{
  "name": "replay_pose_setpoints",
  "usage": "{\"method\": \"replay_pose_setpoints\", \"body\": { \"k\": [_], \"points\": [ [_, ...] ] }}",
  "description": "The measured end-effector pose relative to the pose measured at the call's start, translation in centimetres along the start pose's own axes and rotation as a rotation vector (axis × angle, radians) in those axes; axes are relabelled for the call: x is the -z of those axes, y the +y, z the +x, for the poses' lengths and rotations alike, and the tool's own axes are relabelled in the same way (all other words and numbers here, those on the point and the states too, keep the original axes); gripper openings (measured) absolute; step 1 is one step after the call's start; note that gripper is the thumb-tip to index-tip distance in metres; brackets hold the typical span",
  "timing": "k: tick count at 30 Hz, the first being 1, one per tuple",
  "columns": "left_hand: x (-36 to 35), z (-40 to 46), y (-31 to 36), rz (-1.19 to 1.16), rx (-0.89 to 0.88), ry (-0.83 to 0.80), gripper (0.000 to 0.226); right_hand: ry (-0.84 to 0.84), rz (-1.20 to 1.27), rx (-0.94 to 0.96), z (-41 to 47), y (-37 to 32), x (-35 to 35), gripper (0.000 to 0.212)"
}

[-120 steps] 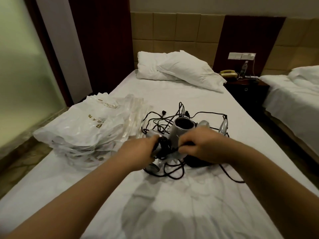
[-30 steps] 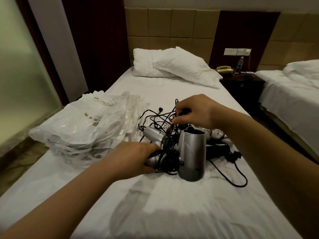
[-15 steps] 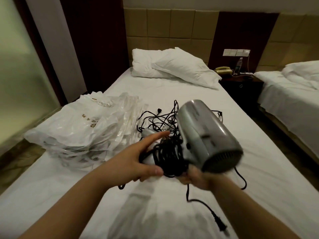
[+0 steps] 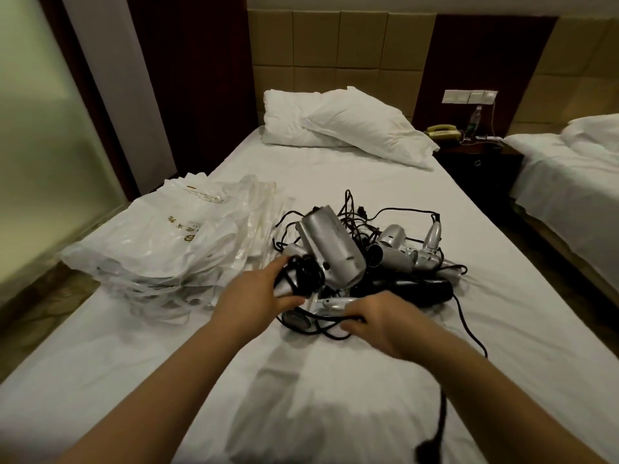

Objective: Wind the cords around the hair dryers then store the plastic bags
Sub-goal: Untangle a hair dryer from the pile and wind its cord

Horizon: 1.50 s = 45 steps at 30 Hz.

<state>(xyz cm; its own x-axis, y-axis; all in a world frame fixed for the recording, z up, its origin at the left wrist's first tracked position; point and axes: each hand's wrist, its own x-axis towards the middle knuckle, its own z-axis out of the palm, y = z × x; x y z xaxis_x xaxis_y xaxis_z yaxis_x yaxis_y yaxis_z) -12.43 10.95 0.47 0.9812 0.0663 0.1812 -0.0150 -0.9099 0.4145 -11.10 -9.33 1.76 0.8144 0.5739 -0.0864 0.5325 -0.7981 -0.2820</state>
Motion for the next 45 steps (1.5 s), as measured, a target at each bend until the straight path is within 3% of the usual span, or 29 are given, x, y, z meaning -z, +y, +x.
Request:
{"method": "replay_pose_setpoints", "body": {
  "k": [4,8,12,15,20,22,24,26,28,30,33,35,40,45],
  "points": [
    [-0.5,-0.6,-0.3,0.319,-0.103,-0.098,0.07,0.048,-0.135,0.017,0.1,-0.2,4.2,0.02],
    [-0.9,-1.1,-0.2,0.366,-0.243,-0.185,0.067,0.034,-0.129,0.109,1.5,0.0,7.2,0.015],
    [0.3,-1.4,0.9,0.151,-0.376,-0.319,0.071,0.005,0.099,0.156,3.3,0.8,8.6,0.006],
    [1.3,-1.9,2.4,-0.089,-0.425,-0.486,0.06,-0.099,0.288,0.128,4.2,2.5,7.9,0.009],
    [2.0,-2.5,3.3,-0.582,-0.335,-0.672,0.029,-0.289,0.66,0.11,4.0,5.0,5.8,0.019],
    [1.8,-2.7,3.1,-0.737,-0.295,-0.71,0.03,-0.264,0.762,-0.012,4.6,8.0,2.9,0.021],
    [1.3,-2.7,2.8,-0.861,-0.263,-0.696,0.046,-0.166,0.929,-0.192,6.0,12.6,-1.6,0.018],
    [0.5,-2.4,2.3,-0.965,-0.2,-0.642,0.061,-0.091,0.966,-0.245,6.3,14.2,-5.4,0.022],
    [-0.3,-2.2,2.0,-1.061,-0.128,-0.564,0.066,-0.065,0.928,-0.255,4.0,9.8,-5.0,0.029],
    [-0.9,-2.0,2.0,-1.127,-0.064,-0.477,0.066,-0.117,1.039,-0.227,2.8,5.4,-4.7,0.034],
    [-1.7,-1.9,2.3,-1.173,0.033,-0.36,0.053,-0.073,1.087,-0.15,1.9,2.7,-4.0,0.034],
    [-2.1,-1.8,2.4,-1.177,0.086,-0.291,0.042,-0.068,1.039,-0.165,1.4,2.3,-3.9,0.034],
    [-2.9,-1.7,1.9,-1.114,0.137,-0.141,0.054,-0.121,0.905,-0.141,0.1,1.9,-3.7,0.03],
    [-3.8,-1.7,1.4,-0.878,0.201,0.019,0.051,-0.145,0.933,-0.222,-0.5,2.0,-3.7,0.027]
  ]
}}
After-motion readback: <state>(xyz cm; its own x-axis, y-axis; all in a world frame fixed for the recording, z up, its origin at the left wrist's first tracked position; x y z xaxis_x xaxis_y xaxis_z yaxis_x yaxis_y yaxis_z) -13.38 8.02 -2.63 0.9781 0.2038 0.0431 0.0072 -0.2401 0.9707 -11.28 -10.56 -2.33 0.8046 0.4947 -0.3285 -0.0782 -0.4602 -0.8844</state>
